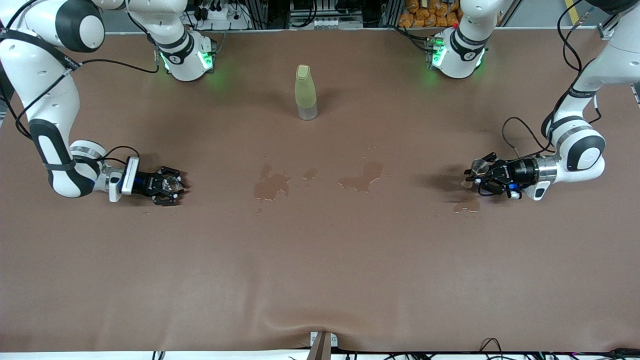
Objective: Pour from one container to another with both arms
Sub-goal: 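Lower the glass cup onto the table and open the right gripper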
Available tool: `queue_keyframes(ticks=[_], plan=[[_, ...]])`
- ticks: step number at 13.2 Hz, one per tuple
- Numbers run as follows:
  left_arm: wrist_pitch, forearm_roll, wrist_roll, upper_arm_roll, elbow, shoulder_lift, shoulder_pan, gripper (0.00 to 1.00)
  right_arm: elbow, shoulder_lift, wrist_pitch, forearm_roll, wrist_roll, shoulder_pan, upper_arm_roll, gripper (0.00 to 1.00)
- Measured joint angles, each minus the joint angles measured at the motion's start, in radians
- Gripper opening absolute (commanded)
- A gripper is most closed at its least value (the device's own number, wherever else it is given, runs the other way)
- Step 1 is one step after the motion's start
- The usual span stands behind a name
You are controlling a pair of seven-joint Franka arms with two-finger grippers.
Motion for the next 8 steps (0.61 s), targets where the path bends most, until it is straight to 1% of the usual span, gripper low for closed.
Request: queue_keyframes(ticks=[1,3,4,5,6,7,8], plan=[[-0.011,0.003,0.010,0.001,0.005,0.019,0.010,0.00,0.000,0.000,0.000,0.000,0.009,0.000,0.000,0.51],[-0.029,0.004,0.029,0.003,0.018,0.052,0.019,0.00,0.002,0.000,0.000,0.000,0.020,0.000,-0.001,0.73],[-0.033,0.006,0.045,0.005,0.025,0.065,0.019,0.00,0.005,0.000,0.001,0.000,0.021,0.000,-0.003,0.78],[-0.034,0.010,0.055,0.007,0.032,0.077,0.019,0.00,0.009,0.000,0.002,-0.001,0.021,0.000,-0.008,0.80],[-0.034,0.015,0.061,0.009,0.039,0.087,0.019,0.00,0.014,0.000,0.002,-0.001,0.021,0.000,-0.016,0.92],[-0.034,0.020,0.066,0.010,0.046,0.097,0.019,0.00,0.020,-0.001,0.002,-0.004,0.021,0.000,-0.024,0.98],[-0.034,0.026,0.071,0.011,0.053,0.106,0.019,0.00,0.027,-0.001,0.002,-0.009,0.021,0.000,-0.033,0.99]])
